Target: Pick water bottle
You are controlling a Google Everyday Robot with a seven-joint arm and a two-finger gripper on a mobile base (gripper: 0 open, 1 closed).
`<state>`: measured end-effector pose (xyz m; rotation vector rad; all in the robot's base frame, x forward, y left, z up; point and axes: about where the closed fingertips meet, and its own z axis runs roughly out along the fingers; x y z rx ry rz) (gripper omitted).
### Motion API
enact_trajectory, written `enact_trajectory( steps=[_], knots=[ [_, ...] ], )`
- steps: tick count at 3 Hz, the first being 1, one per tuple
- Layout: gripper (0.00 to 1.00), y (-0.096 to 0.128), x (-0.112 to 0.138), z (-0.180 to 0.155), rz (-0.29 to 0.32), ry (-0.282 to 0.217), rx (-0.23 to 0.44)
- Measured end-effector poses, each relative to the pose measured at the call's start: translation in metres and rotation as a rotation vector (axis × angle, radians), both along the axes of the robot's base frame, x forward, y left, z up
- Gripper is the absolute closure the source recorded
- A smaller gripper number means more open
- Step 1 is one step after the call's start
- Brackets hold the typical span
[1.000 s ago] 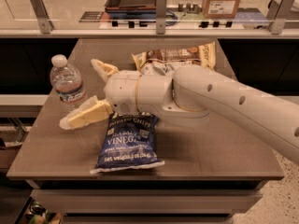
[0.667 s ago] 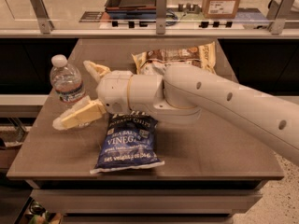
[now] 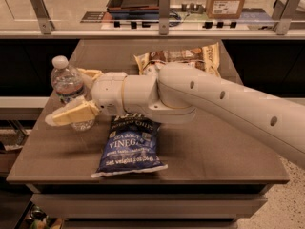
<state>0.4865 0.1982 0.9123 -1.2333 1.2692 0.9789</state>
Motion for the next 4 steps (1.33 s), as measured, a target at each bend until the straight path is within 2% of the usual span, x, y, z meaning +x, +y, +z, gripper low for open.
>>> enact_trajectory(
  steps=[3, 4],
  knots=[
    [0.87, 0.0055, -0.0045, 0.0031, 0.011, -0.006, -0.001],
    [1.00, 0.0072, -0.0060, 0.0043, 0.015, -0.008, -0.001]
  ],
)
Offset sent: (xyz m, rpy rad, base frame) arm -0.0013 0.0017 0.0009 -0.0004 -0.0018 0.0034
